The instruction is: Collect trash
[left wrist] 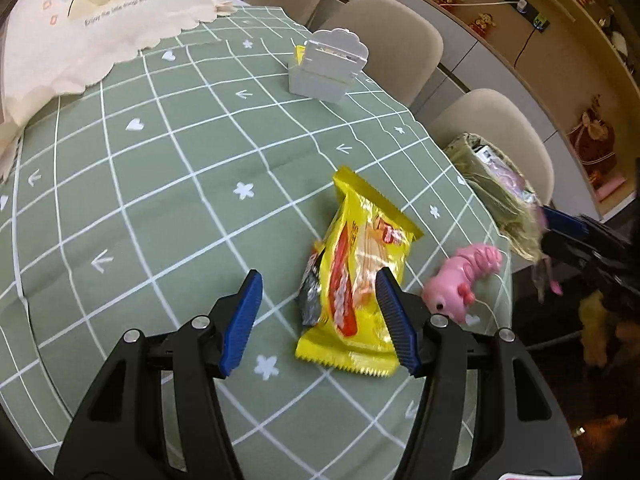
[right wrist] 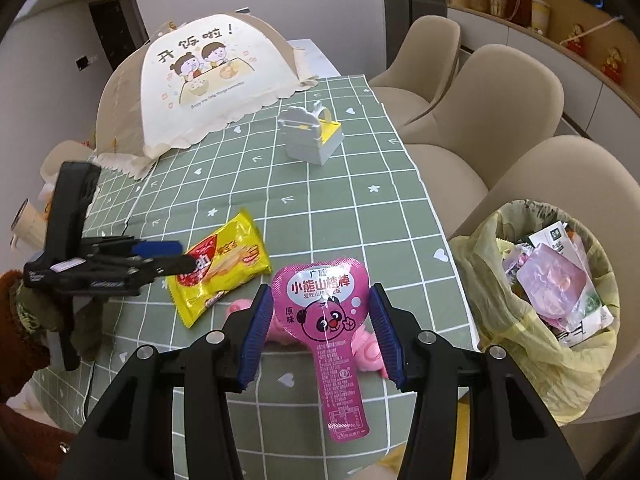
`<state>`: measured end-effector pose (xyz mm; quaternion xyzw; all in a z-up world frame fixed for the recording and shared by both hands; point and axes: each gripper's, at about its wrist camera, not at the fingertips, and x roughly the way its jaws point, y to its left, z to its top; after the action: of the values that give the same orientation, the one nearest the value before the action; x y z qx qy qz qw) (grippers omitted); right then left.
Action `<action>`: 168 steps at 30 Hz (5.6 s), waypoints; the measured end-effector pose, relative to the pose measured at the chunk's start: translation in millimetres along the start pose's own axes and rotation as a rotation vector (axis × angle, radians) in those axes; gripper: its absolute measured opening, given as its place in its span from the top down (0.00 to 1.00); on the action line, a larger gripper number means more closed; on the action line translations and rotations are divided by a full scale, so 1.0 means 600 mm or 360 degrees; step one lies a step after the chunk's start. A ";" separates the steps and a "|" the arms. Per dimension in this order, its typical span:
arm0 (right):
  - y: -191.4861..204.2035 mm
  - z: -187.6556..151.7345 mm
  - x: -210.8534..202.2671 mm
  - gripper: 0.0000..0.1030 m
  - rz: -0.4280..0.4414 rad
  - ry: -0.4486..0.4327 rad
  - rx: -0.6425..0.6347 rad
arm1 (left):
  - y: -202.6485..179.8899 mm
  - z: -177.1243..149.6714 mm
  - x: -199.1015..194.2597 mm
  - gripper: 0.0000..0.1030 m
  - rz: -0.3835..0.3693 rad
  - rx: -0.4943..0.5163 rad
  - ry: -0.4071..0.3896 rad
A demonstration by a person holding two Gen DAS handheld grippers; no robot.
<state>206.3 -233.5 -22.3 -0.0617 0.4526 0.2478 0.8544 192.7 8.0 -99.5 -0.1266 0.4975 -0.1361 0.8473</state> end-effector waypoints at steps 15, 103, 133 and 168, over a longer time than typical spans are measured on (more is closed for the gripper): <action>0.025 -0.047 -0.086 0.55 -0.0060 -0.0134 0.0034 | -0.062 -0.013 -0.054 0.93 0.0196 0.0063 -0.0088; -0.395 0.009 0.157 0.55 0.0061 0.0329 -0.0168 | -0.288 -0.045 -0.036 0.52 0.0652 -0.0650 -0.0312; -0.131 -0.154 -0.210 0.45 -0.0125 -0.0394 0.0231 | -0.326 -0.134 -0.148 0.20 0.0508 -0.0042 -0.0481; 0.010 -0.249 -0.289 0.45 -0.0220 -0.0534 0.0206 | -0.356 -0.219 -0.260 0.21 0.0642 0.0091 -0.0661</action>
<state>11.2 -341.0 30.6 0.0046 0.3134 0.1658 0.9350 -17.9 -145.7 39.4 -0.0263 0.3244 0.0500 0.9442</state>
